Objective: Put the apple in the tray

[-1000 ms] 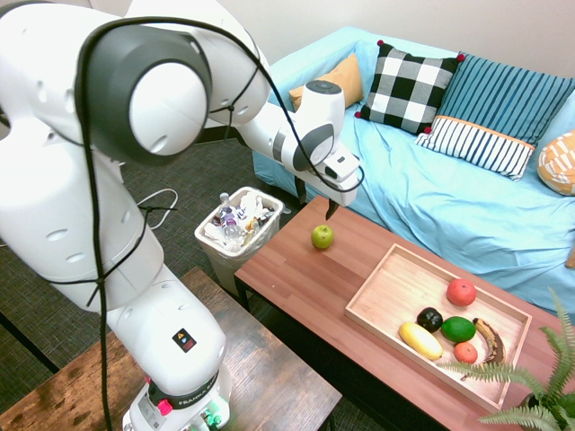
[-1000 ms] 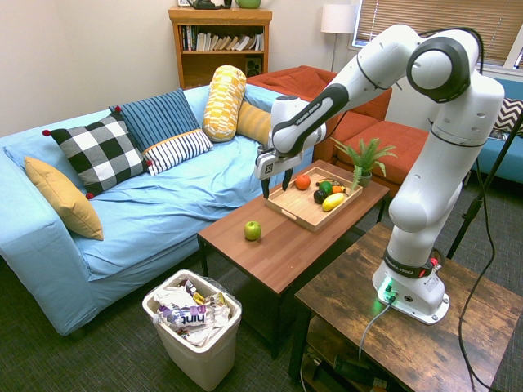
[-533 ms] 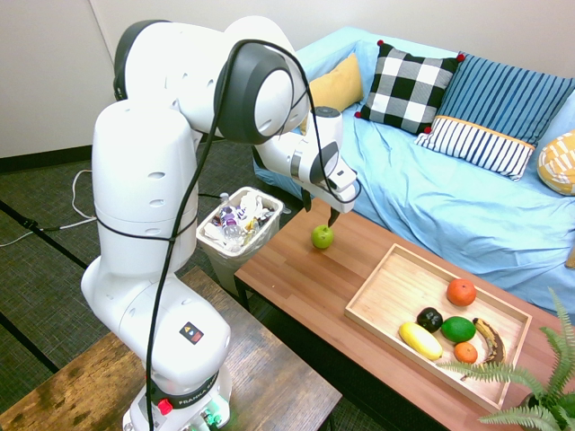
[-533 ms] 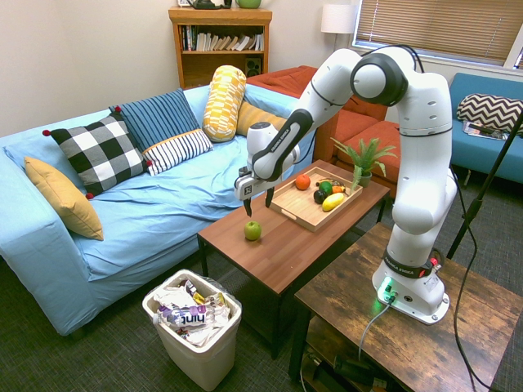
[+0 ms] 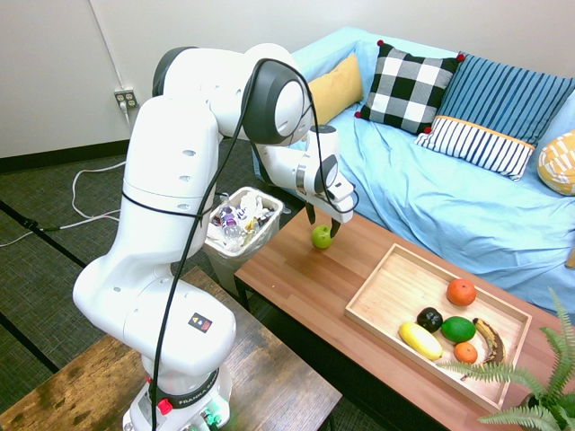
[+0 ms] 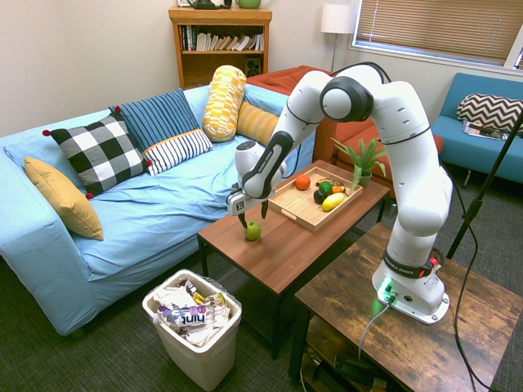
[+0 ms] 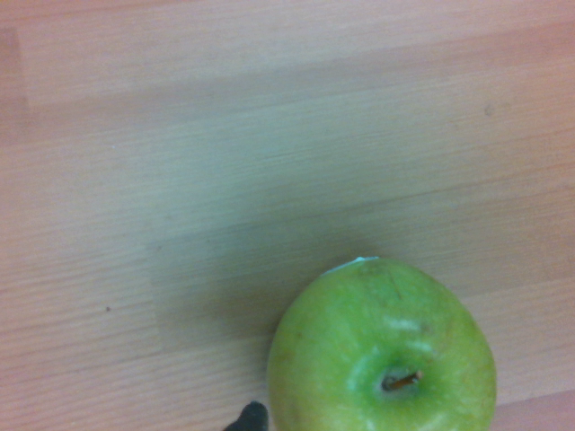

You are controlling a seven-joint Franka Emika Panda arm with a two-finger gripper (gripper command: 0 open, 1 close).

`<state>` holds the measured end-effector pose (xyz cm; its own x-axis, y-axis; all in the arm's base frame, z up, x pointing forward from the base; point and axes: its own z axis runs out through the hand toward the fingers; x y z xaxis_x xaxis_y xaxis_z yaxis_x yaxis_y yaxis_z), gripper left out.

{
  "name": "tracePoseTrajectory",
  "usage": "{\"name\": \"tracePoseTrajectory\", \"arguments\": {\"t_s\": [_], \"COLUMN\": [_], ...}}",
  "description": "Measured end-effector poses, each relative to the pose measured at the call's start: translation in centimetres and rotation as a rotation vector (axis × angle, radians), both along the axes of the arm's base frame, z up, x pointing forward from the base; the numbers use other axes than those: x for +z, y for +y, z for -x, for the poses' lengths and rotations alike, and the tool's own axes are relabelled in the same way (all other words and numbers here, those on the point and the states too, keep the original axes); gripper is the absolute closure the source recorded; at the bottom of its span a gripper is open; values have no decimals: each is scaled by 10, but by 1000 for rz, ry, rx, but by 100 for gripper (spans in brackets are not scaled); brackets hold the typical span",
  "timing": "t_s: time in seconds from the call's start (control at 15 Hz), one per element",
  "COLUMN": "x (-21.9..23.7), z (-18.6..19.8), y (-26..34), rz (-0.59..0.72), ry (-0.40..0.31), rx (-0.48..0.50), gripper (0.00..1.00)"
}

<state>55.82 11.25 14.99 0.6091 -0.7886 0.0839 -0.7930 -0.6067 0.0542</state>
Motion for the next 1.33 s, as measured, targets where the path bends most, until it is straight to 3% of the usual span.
{"name": "tracePoseTrajectory", "arguments": {"t_s": [0.33, 0.4, 1.07, 1.33], "x": [-28, -32, -49, -15], "z": [-4, -5, -18, -34], "y": [1, 1, -2, -28], "rz": [4, 4, -44, -80], "ry": [29, 33, 49, 2], "rx": [-10, -11, -22, -58], "gripper": [0, 100, 100, 100]}}
